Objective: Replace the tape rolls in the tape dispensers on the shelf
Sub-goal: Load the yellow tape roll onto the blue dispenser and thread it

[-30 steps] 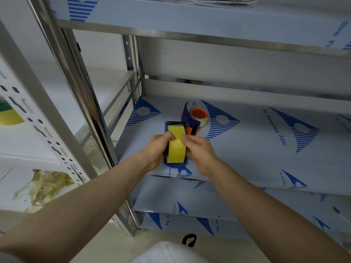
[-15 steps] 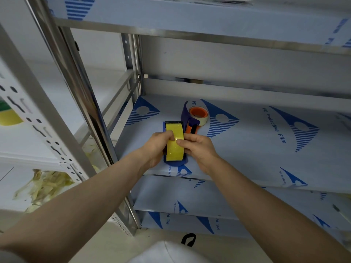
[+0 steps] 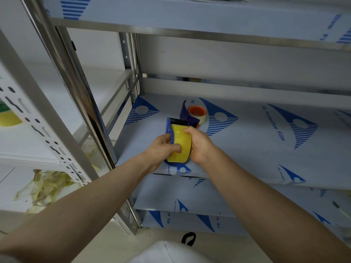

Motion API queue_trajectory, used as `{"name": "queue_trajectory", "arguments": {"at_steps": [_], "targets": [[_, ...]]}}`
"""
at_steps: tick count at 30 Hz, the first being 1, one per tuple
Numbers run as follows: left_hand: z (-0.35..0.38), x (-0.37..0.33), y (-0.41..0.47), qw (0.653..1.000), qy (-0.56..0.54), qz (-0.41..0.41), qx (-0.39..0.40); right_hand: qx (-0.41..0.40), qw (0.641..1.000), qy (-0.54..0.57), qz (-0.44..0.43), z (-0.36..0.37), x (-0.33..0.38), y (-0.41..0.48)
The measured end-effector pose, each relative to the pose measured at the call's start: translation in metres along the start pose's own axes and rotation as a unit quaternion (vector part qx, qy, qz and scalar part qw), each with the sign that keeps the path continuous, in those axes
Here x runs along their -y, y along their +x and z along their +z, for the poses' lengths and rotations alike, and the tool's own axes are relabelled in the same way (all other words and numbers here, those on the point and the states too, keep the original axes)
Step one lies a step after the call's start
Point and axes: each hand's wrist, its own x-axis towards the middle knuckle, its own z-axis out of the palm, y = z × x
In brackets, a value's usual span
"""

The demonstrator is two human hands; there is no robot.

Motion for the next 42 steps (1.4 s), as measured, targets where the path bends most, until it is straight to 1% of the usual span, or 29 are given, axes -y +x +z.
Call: {"name": "queue_trajectory", "arguments": {"at_steps": [4, 7, 9, 12, 15, 18, 20, 24, 27, 29, 31, 32, 34, 35, 36, 38, 40, 41, 42], "targets": [[0.001, -0.001, 0.000, 1.000, -0.012, -0.016, -0.008, 0.006, 1.000, 0.027, 0.007, -0.001, 0.000, -0.001], [0.003, -0.007, -0.003, 0.995, -0.092, -0.038, -0.022, -0.003, 1.000, 0.018, -0.003, 0.003, -0.002, -0.004], [0.005, -0.010, 0.001, 0.991, -0.111, -0.057, -0.045, -0.005, 1.000, 0.008, -0.008, 0.005, -0.002, -0.005], [0.008, -0.011, 0.006, 0.991, -0.073, -0.067, -0.088, -0.013, 1.000, -0.007, -0.016, 0.005, 0.000, -0.010], [0.009, -0.011, 0.006, 0.992, -0.078, -0.066, -0.079, -0.003, 1.000, -0.007, 0.000, 0.003, 0.002, -0.012], [0.011, -0.009, 0.004, 0.993, -0.066, -0.063, -0.071, -0.024, 0.999, -0.021, 0.003, 0.006, 0.004, -0.010], [0.011, -0.009, 0.004, 0.993, -0.074, -0.059, -0.070, -0.036, 0.999, -0.031, -0.013, 0.009, 0.003, -0.009], [0.006, -0.009, 0.003, 0.993, -0.080, -0.049, -0.075, -0.030, 0.999, -0.032, -0.030, 0.010, -0.005, -0.004], [0.005, -0.008, 0.005, 0.993, -0.071, -0.044, -0.086, -0.009, 0.998, -0.042, -0.042, 0.008, -0.003, -0.013], [0.004, -0.008, 0.007, 0.992, -0.077, -0.042, -0.091, 0.013, 0.993, -0.076, -0.093, 0.006, -0.001, -0.020], [0.002, -0.009, 0.008, 0.992, -0.081, -0.043, -0.089, 0.019, 0.967, -0.171, -0.189, -0.001, -0.003, -0.024], [0.000, -0.010, 0.009, 0.992, -0.083, -0.042, -0.088, 0.024, 0.944, -0.226, -0.239, -0.005, -0.003, -0.026], [-0.002, -0.011, 0.011, 0.992, -0.082, -0.042, -0.086, 0.027, 0.879, -0.353, -0.319, -0.014, -0.005, -0.024], [-0.003, -0.011, 0.012, 0.992, -0.082, -0.041, -0.086, 0.022, 0.845, -0.406, -0.349, -0.018, -0.006, -0.021], [-0.003, -0.011, 0.012, 0.992, -0.081, -0.040, -0.083, 0.014, 0.819, -0.437, -0.371, -0.022, -0.007, -0.019], [-0.002, -0.012, 0.013, 0.993, -0.089, -0.040, -0.065, -0.011, 0.790, -0.456, -0.410, -0.026, -0.008, -0.015], [-0.004, -0.013, 0.012, 0.992, -0.120, -0.042, -0.026, -0.028, 0.757, -0.463, -0.460, -0.025, -0.008, -0.013], [-0.005, -0.014, 0.010, 0.991, -0.130, -0.037, -0.005, -0.031, 0.744, -0.465, -0.479, -0.023, -0.009, -0.013], [-0.006, -0.012, 0.009, 0.991, -0.127, -0.030, 0.014, -0.031, 0.739, -0.462, -0.489, -0.022, -0.008, -0.014]]}}
